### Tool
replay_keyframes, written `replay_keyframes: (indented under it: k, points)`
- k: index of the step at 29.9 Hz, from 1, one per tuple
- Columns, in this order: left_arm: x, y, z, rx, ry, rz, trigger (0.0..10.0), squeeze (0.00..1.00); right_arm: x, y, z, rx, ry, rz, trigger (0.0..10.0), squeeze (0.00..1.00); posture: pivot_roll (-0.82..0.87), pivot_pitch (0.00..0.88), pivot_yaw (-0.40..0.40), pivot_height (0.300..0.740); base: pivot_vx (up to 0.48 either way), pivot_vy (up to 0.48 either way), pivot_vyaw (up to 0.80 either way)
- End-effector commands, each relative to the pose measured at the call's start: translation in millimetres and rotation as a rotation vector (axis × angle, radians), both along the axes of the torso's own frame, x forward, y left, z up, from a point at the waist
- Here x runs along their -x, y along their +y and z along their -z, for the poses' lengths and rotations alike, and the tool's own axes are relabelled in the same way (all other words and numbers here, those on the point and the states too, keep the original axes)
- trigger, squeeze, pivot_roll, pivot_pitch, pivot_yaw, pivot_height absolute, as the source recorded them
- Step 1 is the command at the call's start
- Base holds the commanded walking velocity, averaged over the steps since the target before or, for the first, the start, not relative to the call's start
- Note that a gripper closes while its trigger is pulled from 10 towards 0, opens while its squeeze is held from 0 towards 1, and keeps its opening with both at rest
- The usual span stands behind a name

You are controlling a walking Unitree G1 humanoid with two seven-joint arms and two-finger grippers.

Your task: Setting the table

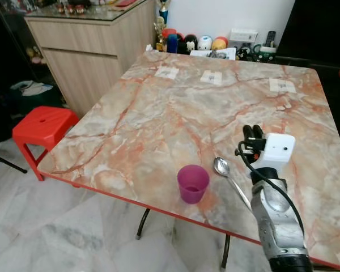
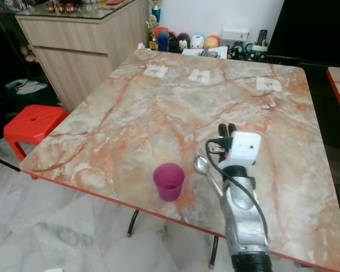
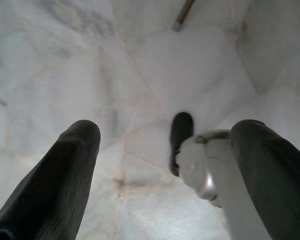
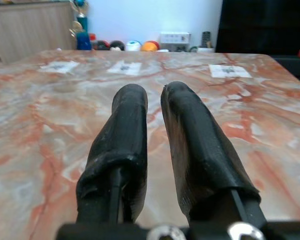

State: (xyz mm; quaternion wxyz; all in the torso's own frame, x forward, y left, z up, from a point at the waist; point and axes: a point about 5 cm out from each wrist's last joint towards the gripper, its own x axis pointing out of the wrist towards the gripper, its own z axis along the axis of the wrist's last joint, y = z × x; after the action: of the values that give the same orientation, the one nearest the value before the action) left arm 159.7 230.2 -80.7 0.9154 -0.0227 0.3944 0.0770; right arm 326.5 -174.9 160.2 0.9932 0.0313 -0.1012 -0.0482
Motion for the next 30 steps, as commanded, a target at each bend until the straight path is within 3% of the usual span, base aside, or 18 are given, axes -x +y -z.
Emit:
replay_keyframes:
  k: [1, 5, 9, 11, 15, 20, 21, 22, 23, 30]
  points:
    - [6.4, 2.4, 2, -0.005, 0.027, -0.001, 10.0, 0.00, -0.4, 4.2, 1, -0.004, 0.002, -0.005, 10.0, 0.00, 0.03, 0.100, -0.028, 0.740, 0.000, 0.000, 0.00]
    - [6.5, 2.2, 3, -0.005, 0.027, -0.002, 10.0, 0.00, -0.2, 1.7, 2, -0.003, 0.007, 0.005, 10.0, 0.00, 0.03, 0.101, -0.028, 0.740, 0.000, 0.000, 0.00]
    - [6.7, 1.9, 3, -0.004, 0.029, -0.003, 10.0, 0.00, 1.0, -11.4, 6, 0.098, 0.093, 0.039, 10.0, 0.00, 0.02, 0.106, -0.030, 0.740, 0.000, 0.000, 0.00]
    - [6.3, 1.9, 3, -0.003, 0.029, -0.003, 10.0, 0.00, 5.5, -18.7, 15, 0.139, 0.198, -0.008, 10.0, 0.00, 0.01, 0.114, -0.029, 0.740, 0.000, 0.000, 0.00]
    - [6.3, 2.0, 3, -0.003, 0.031, 0.001, 10.0, 0.00, 13.1, -18.4, 23, 0.206, 0.262, -0.095, 10.0, 0.00, 0.00, 0.115, -0.029, 0.740, 0.000, 0.000, 0.00]
    - [5.4, 1.7, 2, 0.001, 0.029, 0.007, 10.0, 0.00, 17.3, -14.9, 40, 0.212, 0.377, -0.244, 10.0, 0.00, 0.00, 0.116, -0.026, 0.740, 0.000, 0.000, 0.00]
    - [5.5, 1.7, 2, 0.001, 0.029, 0.007, 10.0, 0.00, 16.8, -14.7, 40, 0.207, 0.386, -0.254, 10.0, 0.38, 0.00, 0.117, -0.025, 0.740, 0.000, 0.000, 0.00]
    - [5.5, 1.6, 2, 0.001, 0.030, 0.008, 10.0, 0.00, 16.9, -14.5, 40, 0.203, 0.394, -0.262, 10.0, 0.38, 0.00, 0.117, -0.025, 0.740, 0.000, 0.000, 0.00]
    - [5.6, 1.7, 2, 0.000, 0.030, 0.008, 10.0, 0.00, 15.9, -14.4, 40, 0.194, 0.406, -0.269, 10.0, 1.00, 0.00, 0.117, -0.024, 0.740, 0.000, 0.000, 0.00]
    - [6.4, 2.4, 3, -0.006, 0.033, 0.007, 10.0, 0.00, 11.4, -15.1, 37, 0.220, 0.441, -0.312, 10.0, 1.00, 0.01, 0.118, -0.025, 0.740, 0.000, 0.000, 0.00]
